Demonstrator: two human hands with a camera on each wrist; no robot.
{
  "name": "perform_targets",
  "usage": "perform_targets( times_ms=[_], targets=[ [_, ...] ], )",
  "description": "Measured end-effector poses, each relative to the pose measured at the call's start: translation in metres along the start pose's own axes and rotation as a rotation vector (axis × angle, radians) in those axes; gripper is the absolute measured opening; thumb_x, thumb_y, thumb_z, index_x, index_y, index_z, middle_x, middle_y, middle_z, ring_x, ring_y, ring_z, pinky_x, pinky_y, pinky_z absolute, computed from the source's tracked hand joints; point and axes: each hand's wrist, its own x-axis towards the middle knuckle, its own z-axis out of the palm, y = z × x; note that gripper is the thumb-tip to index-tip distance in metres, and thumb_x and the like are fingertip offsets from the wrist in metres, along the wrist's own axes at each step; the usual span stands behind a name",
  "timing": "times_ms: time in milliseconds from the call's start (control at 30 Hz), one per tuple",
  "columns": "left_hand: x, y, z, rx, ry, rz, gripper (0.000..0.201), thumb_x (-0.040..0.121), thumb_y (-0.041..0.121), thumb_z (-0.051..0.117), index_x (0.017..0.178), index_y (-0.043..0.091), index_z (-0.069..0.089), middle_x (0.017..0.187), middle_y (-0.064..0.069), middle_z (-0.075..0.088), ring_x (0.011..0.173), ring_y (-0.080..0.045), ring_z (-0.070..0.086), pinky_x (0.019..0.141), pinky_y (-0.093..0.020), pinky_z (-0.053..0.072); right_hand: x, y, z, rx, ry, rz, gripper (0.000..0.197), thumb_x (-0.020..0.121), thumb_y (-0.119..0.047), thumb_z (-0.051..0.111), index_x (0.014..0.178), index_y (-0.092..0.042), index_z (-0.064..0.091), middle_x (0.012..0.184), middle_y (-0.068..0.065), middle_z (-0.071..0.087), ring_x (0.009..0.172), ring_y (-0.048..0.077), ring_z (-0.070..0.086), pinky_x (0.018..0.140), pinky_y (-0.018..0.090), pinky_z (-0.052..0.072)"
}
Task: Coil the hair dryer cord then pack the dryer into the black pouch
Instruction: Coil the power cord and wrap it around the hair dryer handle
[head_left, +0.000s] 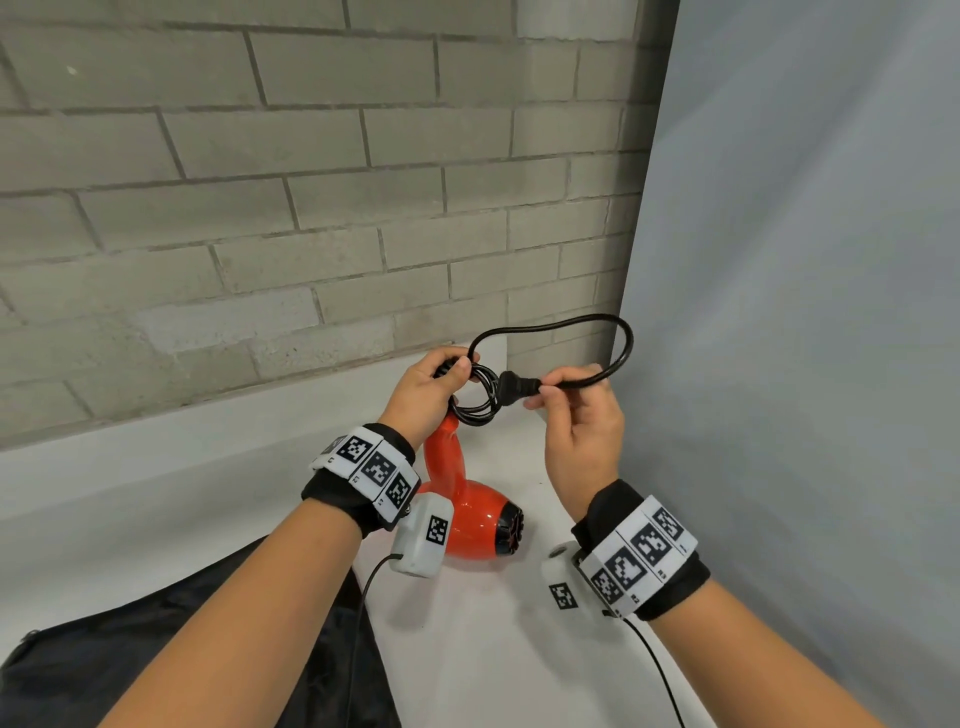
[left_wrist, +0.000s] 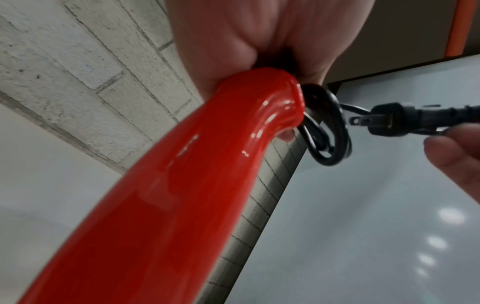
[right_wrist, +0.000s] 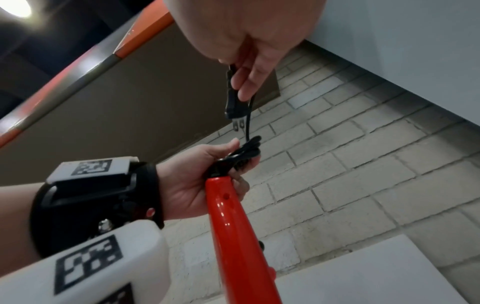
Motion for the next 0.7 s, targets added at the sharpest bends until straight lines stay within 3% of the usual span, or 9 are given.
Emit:
perform_targets(
  times_ms=[67, 133, 233, 333, 433, 533, 633, 700],
  targets=[
    [0.0, 0.0, 0.002, -0.011, -0.017, 0.002, 0.014, 0.092, 0.016, 0.047, 0.098, 0.015, 0.06, 0.085, 0.01, 0.06, 0.083, -0.001, 0.055, 0.078, -0.007, 0.041, 0.0, 0.0, 0.003, -0.018, -0.045, -0.028, 0.009, 0.083, -0.021, 0.046, 0.082, -0.026, 0.054, 0.084, -0.006, 0.051, 0.065, 0.013, 0.063, 0.065, 0.01, 0.05],
    [-0.001, 0.001, 0.005, -0.021, -0.032, 0.004, 0.014, 0.093, 0.017, 0.046, 0.098, 0.015, 0.059, 0.084, 0.01, 0.059, 0.081, 0.0, 0.054, 0.079, -0.011, 0.041, 0.001, 0.002, 0.006, -0.075, -0.113, -0.027, 0.015, 0.083, -0.02, 0.049, 0.085, -0.011, 0.061, 0.085, -0.012, 0.05, 0.068, 0.012, 0.061, 0.066, 0.003, 0.046],
    [-0.003, 0.002, 0.012, -0.058, -0.067, 0.009, 0.014, 0.093, 0.015, 0.046, 0.099, 0.014, 0.059, 0.083, 0.007, 0.058, 0.071, 0.006, 0.057, 0.072, -0.005, 0.043, 0.005, 0.007, 0.01, -0.21, -0.168, -0.065, 0.011, 0.082, -0.006, 0.057, 0.085, 0.0, 0.064, 0.083, -0.001, 0.055, 0.072, -0.002, 0.052, 0.07, 0.001, 0.043],
    [-0.004, 0.004, 0.014, -0.069, -0.087, 0.009, 0.014, 0.093, 0.015, 0.046, 0.099, 0.015, 0.059, 0.082, 0.006, 0.059, 0.066, 0.01, 0.058, 0.068, -0.004, 0.045, 0.009, 0.009, 0.01, -0.31, -0.189, -0.095, 0.004, 0.08, -0.002, 0.062, 0.083, 0.001, 0.064, 0.079, 0.004, 0.057, 0.077, -0.007, 0.05, 0.073, 0.006, 0.04],
    [-0.005, 0.005, 0.015, -0.052, -0.093, -0.004, 0.015, 0.092, 0.017, 0.047, 0.1, 0.016, 0.059, 0.086, 0.006, 0.059, 0.076, 0.002, 0.057, 0.071, -0.006, 0.045, 0.014, 0.014, 0.012, -0.453, -0.241, -0.064, 0.004, 0.078, -0.005, 0.065, 0.078, -0.003, 0.062, 0.076, 0.008, 0.059, 0.079, 0.014, 0.048, 0.072, 0.016, 0.034],
    [-0.006, 0.006, 0.019, -0.014, -0.129, -0.019, 0.015, 0.092, 0.018, 0.048, 0.1, 0.015, 0.06, 0.09, 0.003, 0.061, 0.083, -0.004, 0.057, 0.081, -0.015, 0.044, 0.013, 0.018, 0.017, -0.509, -0.262, -0.001, 0.01, 0.076, 0.001, 0.06, 0.084, -0.005, 0.056, 0.08, 0.003, 0.051, 0.08, 0.017, 0.048, 0.072, 0.025, 0.038],
    [-0.006, 0.008, 0.022, -0.021, -0.18, -0.035, 0.014, 0.092, 0.016, 0.048, 0.091, 0.024, 0.06, 0.073, -0.001, 0.055, 0.059, -0.002, 0.053, 0.064, -0.016, 0.045, 0.017, 0.018, 0.021, -0.383, -0.29, 0.161, 0.031, 0.08, 0.007, 0.049, 0.11, -0.004, 0.048, 0.098, -0.001, 0.051, 0.091, 0.009, 0.05, 0.081, 0.015, 0.041],
    [-0.006, 0.009, 0.02, -0.044, -0.201, -0.048, 0.018, 0.092, 0.012, 0.047, 0.089, 0.027, 0.058, 0.067, -0.004, 0.05, 0.048, -0.002, 0.049, 0.054, -0.016, 0.044, 0.02, 0.022, 0.021, -0.244, -0.424, 0.262, 0.034, 0.086, 0.001, 0.045, 0.118, -0.01, 0.04, 0.093, -0.007, 0.054, 0.082, 0.003, 0.054, 0.075, 0.011, 0.044]
  ],
)
